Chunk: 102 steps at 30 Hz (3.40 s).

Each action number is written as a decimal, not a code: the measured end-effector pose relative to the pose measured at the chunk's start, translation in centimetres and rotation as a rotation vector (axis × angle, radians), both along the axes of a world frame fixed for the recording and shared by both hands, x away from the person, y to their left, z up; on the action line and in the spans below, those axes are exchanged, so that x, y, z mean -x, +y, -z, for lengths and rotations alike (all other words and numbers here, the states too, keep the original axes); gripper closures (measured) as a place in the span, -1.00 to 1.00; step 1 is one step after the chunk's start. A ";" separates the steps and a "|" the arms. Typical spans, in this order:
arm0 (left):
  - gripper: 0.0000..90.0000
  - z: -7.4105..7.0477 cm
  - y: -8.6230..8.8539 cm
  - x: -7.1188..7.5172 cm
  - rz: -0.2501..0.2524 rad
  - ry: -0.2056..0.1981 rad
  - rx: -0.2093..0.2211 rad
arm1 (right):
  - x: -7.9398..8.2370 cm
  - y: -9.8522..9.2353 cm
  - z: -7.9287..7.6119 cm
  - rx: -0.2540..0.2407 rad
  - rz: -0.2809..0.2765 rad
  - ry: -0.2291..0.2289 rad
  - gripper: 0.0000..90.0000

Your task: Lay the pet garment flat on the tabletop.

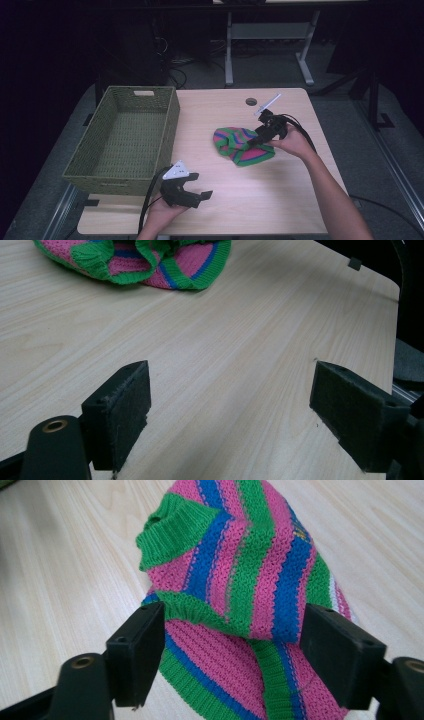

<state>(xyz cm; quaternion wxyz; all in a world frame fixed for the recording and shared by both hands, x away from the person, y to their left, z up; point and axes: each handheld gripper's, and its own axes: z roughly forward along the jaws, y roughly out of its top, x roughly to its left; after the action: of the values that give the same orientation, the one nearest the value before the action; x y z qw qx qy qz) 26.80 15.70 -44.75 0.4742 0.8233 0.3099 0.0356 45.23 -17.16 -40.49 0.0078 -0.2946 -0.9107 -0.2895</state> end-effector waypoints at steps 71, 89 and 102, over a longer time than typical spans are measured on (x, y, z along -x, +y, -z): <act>-0.63 0.1 -0.3 -0.1 0.014 0.013 0.006 | -1.2 4.0 3.1 0.163 0.153 0.019 0.72; -0.63 0.1 -0.4 0.0 0.016 0.008 0.007 | -0.6 1.3 0.6 0.031 0.223 0.008 0.75; -0.63 0.0 -0.3 0.0 0.008 0.015 0.020 | 0.0 0.0 -1.6 -0.070 0.260 -0.010 0.76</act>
<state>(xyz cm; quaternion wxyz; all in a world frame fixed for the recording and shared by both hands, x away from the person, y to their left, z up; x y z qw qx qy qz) 26.84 15.43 -44.80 0.4804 0.8199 0.3103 0.0244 45.21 -17.21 -38.92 -0.0241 -0.4083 -0.8541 -0.3212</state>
